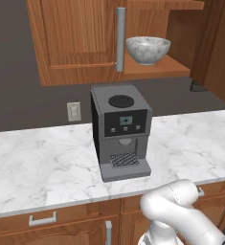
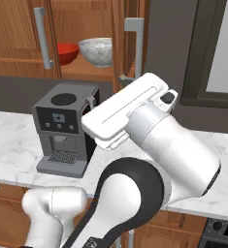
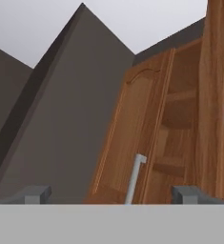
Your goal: Move the bowls from the cabinet to the plates on the dining table.
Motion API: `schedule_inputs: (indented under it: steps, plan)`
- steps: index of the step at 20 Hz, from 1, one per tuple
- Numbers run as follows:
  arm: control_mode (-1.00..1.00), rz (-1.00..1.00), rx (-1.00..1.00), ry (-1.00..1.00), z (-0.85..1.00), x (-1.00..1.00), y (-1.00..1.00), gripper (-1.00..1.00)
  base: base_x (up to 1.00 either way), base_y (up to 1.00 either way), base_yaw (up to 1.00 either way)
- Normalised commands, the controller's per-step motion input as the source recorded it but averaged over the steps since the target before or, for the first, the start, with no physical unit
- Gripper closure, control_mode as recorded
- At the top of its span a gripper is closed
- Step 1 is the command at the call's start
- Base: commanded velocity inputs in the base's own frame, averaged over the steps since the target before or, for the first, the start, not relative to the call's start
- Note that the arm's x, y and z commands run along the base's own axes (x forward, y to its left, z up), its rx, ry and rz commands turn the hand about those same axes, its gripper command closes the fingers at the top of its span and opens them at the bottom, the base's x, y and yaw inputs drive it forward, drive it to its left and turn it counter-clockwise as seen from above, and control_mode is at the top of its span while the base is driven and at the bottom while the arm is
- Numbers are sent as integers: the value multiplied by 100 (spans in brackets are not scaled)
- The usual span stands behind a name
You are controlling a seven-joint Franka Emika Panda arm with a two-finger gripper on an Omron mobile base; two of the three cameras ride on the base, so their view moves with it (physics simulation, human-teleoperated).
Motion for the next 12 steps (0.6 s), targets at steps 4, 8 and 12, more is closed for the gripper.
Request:
schedule_inputs:
  steps: [4, 8, 12]
  plan:
    - [-100, -11, 0, -4, -2, -1, 42, -100, 0, 0, 0]
    - [-100, -12, 0, -4, -1, 0, 38, -100, 0, 0, 0]
    - [-100, -12, -1, -5, 0, 0, 39, -100, 0, 0, 0]
